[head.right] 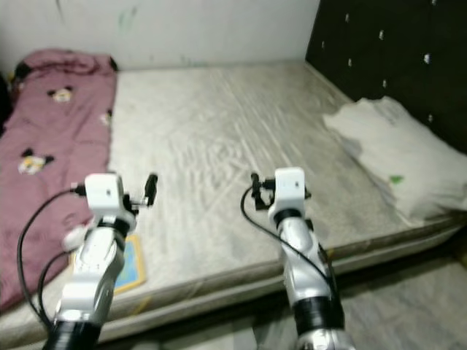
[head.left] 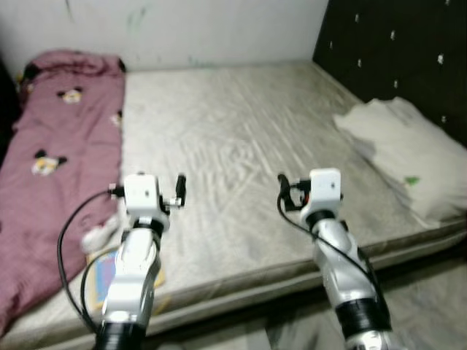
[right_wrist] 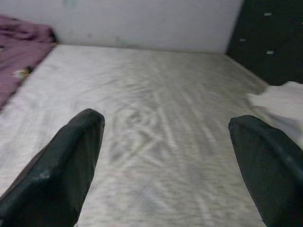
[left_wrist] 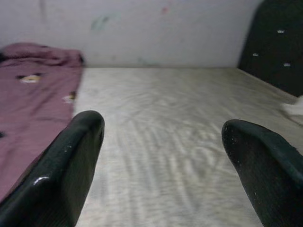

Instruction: Clean up the room

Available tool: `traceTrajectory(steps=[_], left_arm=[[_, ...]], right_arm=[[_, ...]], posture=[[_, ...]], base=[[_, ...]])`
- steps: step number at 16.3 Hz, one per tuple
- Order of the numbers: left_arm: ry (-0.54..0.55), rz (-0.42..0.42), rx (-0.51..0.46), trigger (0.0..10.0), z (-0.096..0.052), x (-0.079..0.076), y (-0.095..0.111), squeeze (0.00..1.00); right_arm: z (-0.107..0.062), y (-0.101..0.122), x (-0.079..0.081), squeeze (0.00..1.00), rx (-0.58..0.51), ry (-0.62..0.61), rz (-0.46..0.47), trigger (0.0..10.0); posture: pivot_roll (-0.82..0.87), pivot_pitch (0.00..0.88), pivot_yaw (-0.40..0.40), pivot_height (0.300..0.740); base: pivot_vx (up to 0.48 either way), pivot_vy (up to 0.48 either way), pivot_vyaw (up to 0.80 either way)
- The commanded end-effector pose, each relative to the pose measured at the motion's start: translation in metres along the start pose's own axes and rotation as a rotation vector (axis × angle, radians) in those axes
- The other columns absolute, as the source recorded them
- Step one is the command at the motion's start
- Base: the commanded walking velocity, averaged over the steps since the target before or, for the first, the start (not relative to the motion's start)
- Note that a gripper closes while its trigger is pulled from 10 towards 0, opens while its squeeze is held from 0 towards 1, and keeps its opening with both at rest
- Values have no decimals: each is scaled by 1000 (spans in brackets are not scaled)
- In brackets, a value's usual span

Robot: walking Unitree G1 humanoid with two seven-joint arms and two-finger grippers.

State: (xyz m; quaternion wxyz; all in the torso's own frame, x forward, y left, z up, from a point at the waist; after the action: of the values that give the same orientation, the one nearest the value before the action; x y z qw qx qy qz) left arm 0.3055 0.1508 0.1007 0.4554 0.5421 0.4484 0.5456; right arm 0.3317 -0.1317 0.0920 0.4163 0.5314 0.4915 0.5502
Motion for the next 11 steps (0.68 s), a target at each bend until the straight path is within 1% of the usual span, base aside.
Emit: traceTrajectory(steps=[1, 3, 5, 7, 11], left_arm=[[8, -1, 5, 10000, 1, 4, 0, 0], [9, -3, 6, 10000, 1, 3, 0, 0], [10, -3, 5, 10000, 1, 3, 0, 0], [11, -3, 5, 10000, 1, 3, 0, 0], [18, -9, 9, 10000, 2, 3, 0, 0]], right_arm=[[2, 4, 7, 0, -13, 29, 3, 10000], [2, 5, 8, 0, -17, 38, 2, 10000], [3, 5, 8, 0, -17, 44, -35, 10000], [3, 4, 9, 0, -6, 58, -36, 10000], [3, 4, 8, 0, -9, 55, -41, 10000]], posture=[[68, 0, -22, 740], [69, 0, -24, 740], [69, 0, -24, 740], [69, 0, -25, 740], [69, 0, -26, 740]], base=[[0, 480, 0], [0, 480, 0], [0, 480, 0], [0, 480, 0], [0, 480, 745]])
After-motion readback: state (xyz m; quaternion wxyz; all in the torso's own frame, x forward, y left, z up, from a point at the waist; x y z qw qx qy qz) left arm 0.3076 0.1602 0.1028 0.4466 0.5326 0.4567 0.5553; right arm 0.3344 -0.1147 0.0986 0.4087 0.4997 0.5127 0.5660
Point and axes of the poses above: a point about 5 cm out from each wrist's last joint towards the gripper, its own z axis pointing out of the wrist towards the gripper, its own y axis along the axis of the wrist's last joint, x = y × z, the point moved 2 cm from there along z, pointing out of the wrist towards the gripper, and after that the axes turned 12 degrees about z, right-handed, at the moved point
